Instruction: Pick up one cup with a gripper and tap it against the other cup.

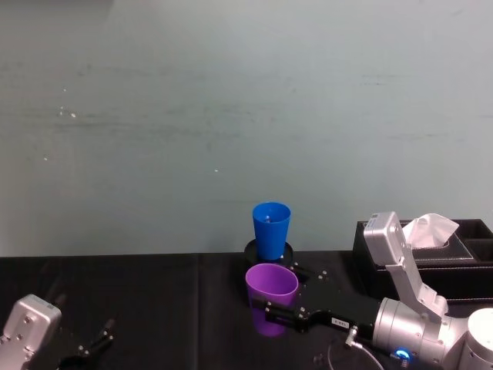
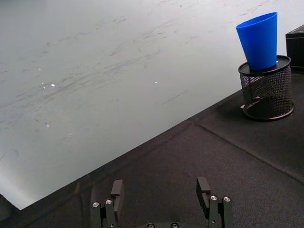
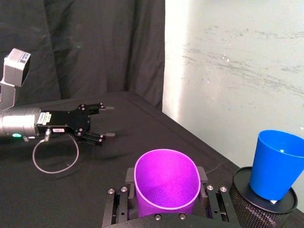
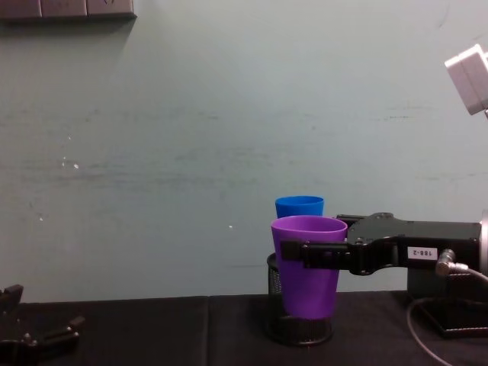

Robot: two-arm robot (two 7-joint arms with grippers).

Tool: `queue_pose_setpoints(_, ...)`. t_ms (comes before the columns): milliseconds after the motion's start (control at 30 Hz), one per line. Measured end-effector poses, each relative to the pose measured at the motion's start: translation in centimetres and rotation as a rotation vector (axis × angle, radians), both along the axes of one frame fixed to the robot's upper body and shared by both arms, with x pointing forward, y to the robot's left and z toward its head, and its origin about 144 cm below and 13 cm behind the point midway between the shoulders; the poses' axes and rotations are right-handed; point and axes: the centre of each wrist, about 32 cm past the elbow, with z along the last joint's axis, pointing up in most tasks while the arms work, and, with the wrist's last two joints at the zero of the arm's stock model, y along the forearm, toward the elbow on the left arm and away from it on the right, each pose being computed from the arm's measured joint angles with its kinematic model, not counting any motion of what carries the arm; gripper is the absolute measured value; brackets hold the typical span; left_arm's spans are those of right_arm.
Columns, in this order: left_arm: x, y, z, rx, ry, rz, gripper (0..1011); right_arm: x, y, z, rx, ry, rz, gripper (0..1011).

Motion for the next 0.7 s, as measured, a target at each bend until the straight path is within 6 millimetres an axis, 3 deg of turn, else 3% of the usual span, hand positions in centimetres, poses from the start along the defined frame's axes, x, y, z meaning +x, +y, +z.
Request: queue_pose_setpoints(700, 0.00, 0.00, 0.00, 0.000, 0.000, 0.000, 1000, 0.00, 0.00, 0.00, 0.000, 0.000, 0.000, 736)
